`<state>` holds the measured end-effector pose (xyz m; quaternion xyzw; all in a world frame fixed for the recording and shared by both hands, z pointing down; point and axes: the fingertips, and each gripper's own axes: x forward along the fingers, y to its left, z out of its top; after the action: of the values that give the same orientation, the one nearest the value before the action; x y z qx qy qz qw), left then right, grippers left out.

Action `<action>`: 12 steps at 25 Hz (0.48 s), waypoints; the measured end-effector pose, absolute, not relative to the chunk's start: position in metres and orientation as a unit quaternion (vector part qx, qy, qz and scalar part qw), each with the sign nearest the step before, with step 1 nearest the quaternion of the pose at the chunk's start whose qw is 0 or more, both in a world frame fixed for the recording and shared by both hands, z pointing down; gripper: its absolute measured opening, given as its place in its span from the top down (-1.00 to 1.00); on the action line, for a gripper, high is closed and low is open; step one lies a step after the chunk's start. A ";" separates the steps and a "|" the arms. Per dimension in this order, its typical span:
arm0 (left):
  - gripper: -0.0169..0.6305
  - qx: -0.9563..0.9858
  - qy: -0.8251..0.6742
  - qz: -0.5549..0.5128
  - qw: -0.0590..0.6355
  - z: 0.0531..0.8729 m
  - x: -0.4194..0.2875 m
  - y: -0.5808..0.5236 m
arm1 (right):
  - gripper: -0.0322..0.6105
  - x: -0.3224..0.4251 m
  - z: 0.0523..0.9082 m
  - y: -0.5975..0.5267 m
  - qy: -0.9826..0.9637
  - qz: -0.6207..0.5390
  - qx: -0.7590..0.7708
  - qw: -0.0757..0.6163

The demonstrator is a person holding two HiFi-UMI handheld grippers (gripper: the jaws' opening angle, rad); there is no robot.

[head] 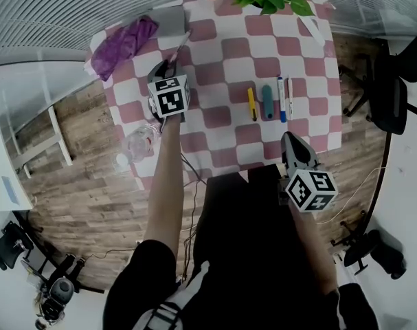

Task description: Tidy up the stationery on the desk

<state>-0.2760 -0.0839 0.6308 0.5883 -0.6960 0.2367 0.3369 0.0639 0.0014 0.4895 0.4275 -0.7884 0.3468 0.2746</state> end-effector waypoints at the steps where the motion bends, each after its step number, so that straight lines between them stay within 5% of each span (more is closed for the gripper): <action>1: 0.59 0.590 -0.694 0.236 0.338 0.632 -0.274 -0.084 | 0.83 0.063 0.489 0.001 -0.789 0.345 0.428 0.275; 12: 0.73 0.608 -0.673 0.237 0.349 0.627 -0.250 -0.080 | 0.83 0.053 0.483 -0.007 -0.804 0.334 0.405 0.279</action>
<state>-0.2495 -0.0797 0.6268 0.6081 -0.6725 0.2372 0.3489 0.0534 -0.0072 0.4833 0.4054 -0.8038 0.3339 0.2793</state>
